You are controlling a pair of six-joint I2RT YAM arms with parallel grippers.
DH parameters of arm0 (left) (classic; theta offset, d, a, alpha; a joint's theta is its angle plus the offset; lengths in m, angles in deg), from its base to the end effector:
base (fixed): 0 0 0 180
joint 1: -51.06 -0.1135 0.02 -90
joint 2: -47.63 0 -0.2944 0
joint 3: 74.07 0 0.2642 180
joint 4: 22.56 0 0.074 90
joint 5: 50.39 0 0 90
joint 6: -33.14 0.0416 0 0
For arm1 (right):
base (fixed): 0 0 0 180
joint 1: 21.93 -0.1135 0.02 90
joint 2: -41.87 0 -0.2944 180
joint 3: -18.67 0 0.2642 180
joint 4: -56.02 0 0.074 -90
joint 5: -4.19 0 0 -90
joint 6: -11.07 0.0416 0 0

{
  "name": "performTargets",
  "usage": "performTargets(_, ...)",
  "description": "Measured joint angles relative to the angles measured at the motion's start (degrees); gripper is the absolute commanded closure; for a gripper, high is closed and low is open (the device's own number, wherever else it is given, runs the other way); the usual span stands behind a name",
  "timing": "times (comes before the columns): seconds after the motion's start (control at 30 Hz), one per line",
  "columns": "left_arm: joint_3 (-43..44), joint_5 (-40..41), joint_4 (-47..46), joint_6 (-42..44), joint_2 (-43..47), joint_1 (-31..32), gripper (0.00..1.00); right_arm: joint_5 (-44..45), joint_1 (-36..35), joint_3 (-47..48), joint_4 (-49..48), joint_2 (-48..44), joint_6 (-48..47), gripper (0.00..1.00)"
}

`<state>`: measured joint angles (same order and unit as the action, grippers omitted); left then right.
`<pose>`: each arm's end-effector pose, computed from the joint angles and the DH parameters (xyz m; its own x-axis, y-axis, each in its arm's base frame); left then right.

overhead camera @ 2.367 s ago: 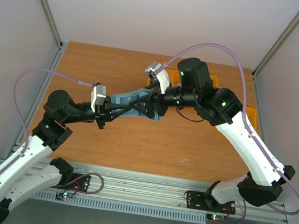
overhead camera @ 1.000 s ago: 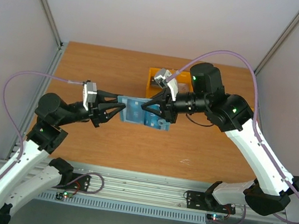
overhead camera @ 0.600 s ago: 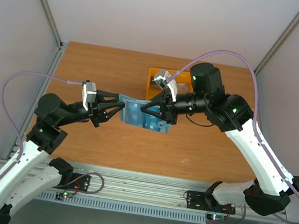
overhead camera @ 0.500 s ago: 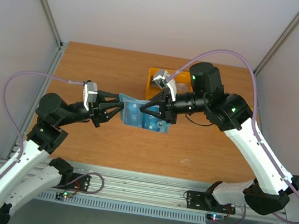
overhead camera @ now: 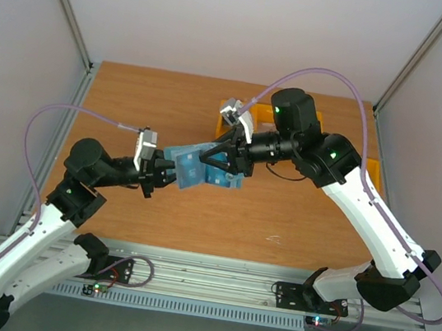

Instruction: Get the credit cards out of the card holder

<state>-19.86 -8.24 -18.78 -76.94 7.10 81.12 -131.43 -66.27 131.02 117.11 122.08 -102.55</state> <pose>0.1173 -0.1035 0.3848 -0.1927 -0.1547 -0.9690 0.9605 0.1723 -0.2185 0.1822 0.2197 0.4943 0.0579 -0.3353 -0.9403 -0.9964 -0.0777 -0.0336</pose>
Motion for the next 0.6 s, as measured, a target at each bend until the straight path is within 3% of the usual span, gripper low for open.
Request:
performTargets(0.1, 0.1, 2.0, 1.8, 1.3, 0.1, 0.2, 1.00, 4.1, 0.1, -1.0, -0.7, -0.5, -0.4, 0.27)
performTargets(0.17, 0.2, 6.5, 6.1, 4.7, 0.2, 0.3, 1.00, 6.5, 0.4, -2.6, -1.2, -1.3, -0.2, 0.19)
performTargets(0.3, 0.3, 20.9, 16.0, 22.9, -0.2, 0.3, 1.00, 17.4, 1.4, -8.3, -0.7, -4.5, 0.7, 0.15)
performTargets(0.5, -2.2, 44.7, 19.9, 58.3, -3.8, 0.2, 1.00, 25.9, 1.9, -11.9, -0.1, -4.9, 2.4, 0.14)
performTargets(0.6, -0.8, 46.3, 25.3, 61.7, -4.1, 0.1, 1.00, 25.4, 1.9, -12.6, -0.2, -4.5, 3.3, 0.13)
